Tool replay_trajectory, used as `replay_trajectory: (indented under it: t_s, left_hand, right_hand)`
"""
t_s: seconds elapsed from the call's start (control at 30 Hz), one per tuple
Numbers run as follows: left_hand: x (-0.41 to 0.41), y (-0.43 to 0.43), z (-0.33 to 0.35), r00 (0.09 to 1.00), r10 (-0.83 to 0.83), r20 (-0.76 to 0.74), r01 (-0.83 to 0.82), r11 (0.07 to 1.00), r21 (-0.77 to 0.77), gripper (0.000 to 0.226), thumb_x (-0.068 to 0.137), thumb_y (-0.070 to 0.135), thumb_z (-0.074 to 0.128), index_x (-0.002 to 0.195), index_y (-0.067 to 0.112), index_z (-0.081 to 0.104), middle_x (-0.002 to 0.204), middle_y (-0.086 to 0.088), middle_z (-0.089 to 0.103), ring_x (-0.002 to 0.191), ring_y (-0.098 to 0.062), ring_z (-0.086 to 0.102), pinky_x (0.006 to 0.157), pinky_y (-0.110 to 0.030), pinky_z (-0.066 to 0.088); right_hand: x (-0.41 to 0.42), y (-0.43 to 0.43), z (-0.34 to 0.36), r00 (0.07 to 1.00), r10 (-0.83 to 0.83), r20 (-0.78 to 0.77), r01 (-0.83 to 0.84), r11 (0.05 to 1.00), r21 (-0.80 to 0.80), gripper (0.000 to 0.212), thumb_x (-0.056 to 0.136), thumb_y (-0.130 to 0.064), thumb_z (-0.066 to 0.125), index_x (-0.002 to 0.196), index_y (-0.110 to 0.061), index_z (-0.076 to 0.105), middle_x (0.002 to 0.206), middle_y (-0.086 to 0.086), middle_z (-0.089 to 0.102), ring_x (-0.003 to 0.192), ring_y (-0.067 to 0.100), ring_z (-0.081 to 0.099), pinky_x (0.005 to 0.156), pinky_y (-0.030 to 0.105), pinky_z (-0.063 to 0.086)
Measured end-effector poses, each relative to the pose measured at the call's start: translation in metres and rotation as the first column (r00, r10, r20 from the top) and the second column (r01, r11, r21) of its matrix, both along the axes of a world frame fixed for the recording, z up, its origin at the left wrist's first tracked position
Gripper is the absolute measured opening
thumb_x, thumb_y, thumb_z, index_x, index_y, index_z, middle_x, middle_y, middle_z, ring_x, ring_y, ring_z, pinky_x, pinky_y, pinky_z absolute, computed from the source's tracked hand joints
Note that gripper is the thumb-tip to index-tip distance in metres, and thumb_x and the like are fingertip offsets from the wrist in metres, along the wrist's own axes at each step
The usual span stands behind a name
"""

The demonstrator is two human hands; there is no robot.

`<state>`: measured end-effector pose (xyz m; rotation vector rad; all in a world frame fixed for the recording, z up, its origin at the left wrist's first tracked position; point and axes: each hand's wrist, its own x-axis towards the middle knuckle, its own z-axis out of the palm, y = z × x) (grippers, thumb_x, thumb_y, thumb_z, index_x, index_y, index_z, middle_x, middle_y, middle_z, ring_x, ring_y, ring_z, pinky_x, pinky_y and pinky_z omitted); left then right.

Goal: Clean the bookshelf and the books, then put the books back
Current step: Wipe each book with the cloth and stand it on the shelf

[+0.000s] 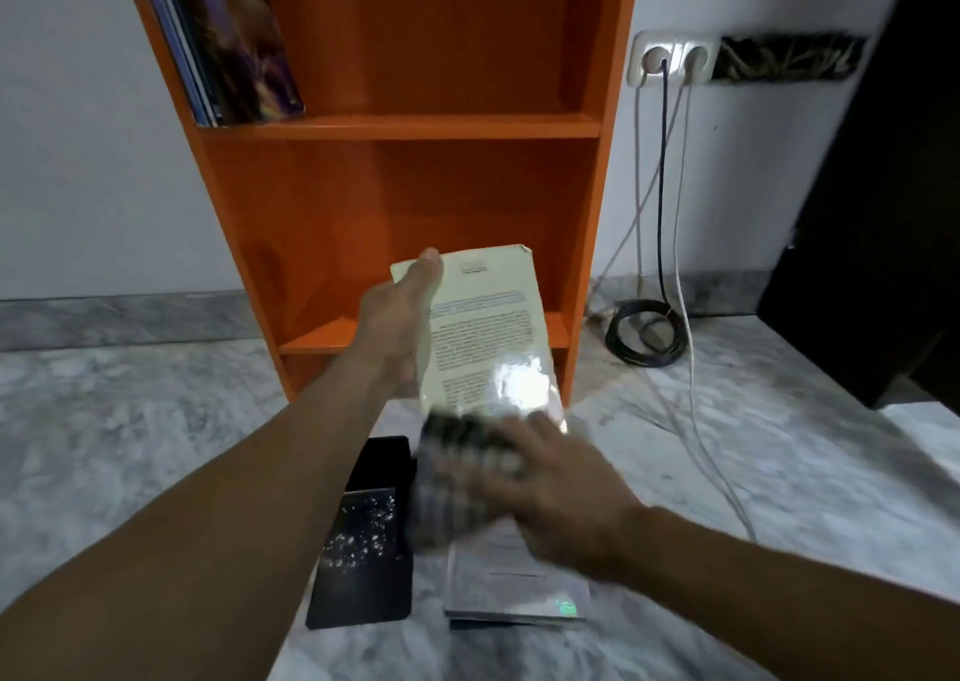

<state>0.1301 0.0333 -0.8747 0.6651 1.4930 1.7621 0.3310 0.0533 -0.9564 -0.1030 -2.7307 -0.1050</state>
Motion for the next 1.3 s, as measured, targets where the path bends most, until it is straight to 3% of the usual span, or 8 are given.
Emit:
replay_trajectory:
  t_s: [0.13,0.27,0.37,0.57,0.63,0.77,1.0,1.3]
  left_hand:
    - [-0.012,-0.011,0.009,0.999,-0.028,0.035,0.026,0.998,0.061,0.045,0.092,0.039,0.064,0.113,-0.001,0.066,0.105,-0.020,0.073,0.093,-0.041,0.071,0.084,-0.059,0.055]
    - [-0.014,-0.012,0.008,0.995,0.052,-0.090,-0.043,0.994,0.102,0.032,0.095,0.026,0.062,0.091,-0.005,0.068,0.078,-0.010,0.076,0.072,-0.022,0.074,0.069,-0.037,0.058]
    - [-0.009,-0.008,0.017,0.997,0.023,-0.068,-0.016,0.994,0.112,0.038,0.089,0.035,0.069,0.095,-0.002,0.071,0.088,-0.016,0.075,0.078,-0.030,0.073,0.079,-0.044,0.058]
    - [-0.008,-0.018,0.026,0.999,0.039,0.011,-0.039,0.997,0.073,0.040,0.091,0.039,0.066,0.106,0.002,0.068,0.097,-0.018,0.075,0.083,-0.035,0.074,0.071,-0.048,0.060]
    - [-0.012,-0.015,0.027,0.992,0.124,0.008,-0.125,0.989,0.081,0.033,0.090,0.034,0.069,0.103,0.003,0.067,0.092,-0.016,0.075,0.080,-0.034,0.074,0.064,-0.042,0.060]
    - [-0.020,-0.002,0.025,0.964,0.265,-0.008,-0.264,0.963,0.060,0.021,0.087,0.024,0.073,0.091,0.004,0.067,0.088,-0.014,0.074,0.068,-0.023,0.073,0.059,-0.034,0.059]
    - [0.000,0.018,0.051,0.931,0.361,-0.062,-0.365,0.926,-0.092,0.030,0.083,0.020,0.074,0.080,0.008,0.047,0.096,-0.013,0.065,0.084,-0.029,0.068,0.075,-0.042,0.060]
    - [0.010,0.031,0.045,0.827,0.253,-0.503,-0.311,0.950,-0.034,0.051,0.086,0.057,0.056,0.082,0.007,0.058,0.068,-0.002,0.060,0.053,-0.016,0.055,0.055,-0.029,0.041]
  right_hand:
    - [0.027,-0.005,0.016,0.964,0.260,0.056,-0.261,0.965,0.017,0.048,0.072,-0.024,0.063,0.119,-0.035,0.062,0.098,0.006,0.057,0.071,0.022,0.053,0.051,0.029,0.049]
    - [-0.021,0.032,0.103,0.863,-0.171,-0.475,0.131,0.984,-0.116,0.054,0.077,-0.022,0.055,0.130,-0.030,0.058,0.098,0.009,0.052,0.071,0.021,0.049,0.048,0.032,0.050]
    - [-0.051,0.051,0.116,0.780,-0.462,-0.421,0.367,0.884,-0.289,0.059,0.084,-0.031,0.054,0.142,-0.035,0.044,0.112,0.011,0.045,0.085,0.024,0.045,0.065,0.040,0.052]
    - [0.005,-0.006,0.009,0.936,0.247,0.252,-0.296,0.939,0.178,0.046,0.083,-0.035,0.064,0.127,-0.043,0.053,0.107,0.004,0.051,0.081,0.018,0.052,0.059,0.029,0.048]
    - [0.019,-0.013,0.022,0.944,0.305,0.126,-0.320,0.939,0.129,0.038,0.084,-0.029,0.060,0.121,-0.038,0.060,0.094,0.003,0.052,0.070,0.016,0.049,0.055,0.025,0.041]
    - [-0.005,0.005,0.072,0.932,-0.136,-0.337,0.078,0.981,-0.180,0.056,0.080,-0.025,0.047,0.135,-0.034,0.049,0.097,0.001,0.047,0.069,0.010,0.043,0.047,0.022,0.039]
    - [-0.062,-0.006,0.059,0.809,-0.581,0.090,0.547,0.687,-0.478,0.111,0.072,-0.058,0.069,0.151,-0.025,-0.001,0.132,0.010,0.035,0.119,0.032,0.037,0.095,0.045,0.045]
    - [-0.034,0.019,0.082,0.779,-0.618,-0.111,0.324,0.547,-0.771,0.023,0.078,-0.030,0.069,0.099,-0.033,0.059,0.084,-0.010,0.071,0.076,0.006,0.069,0.072,0.034,0.060]
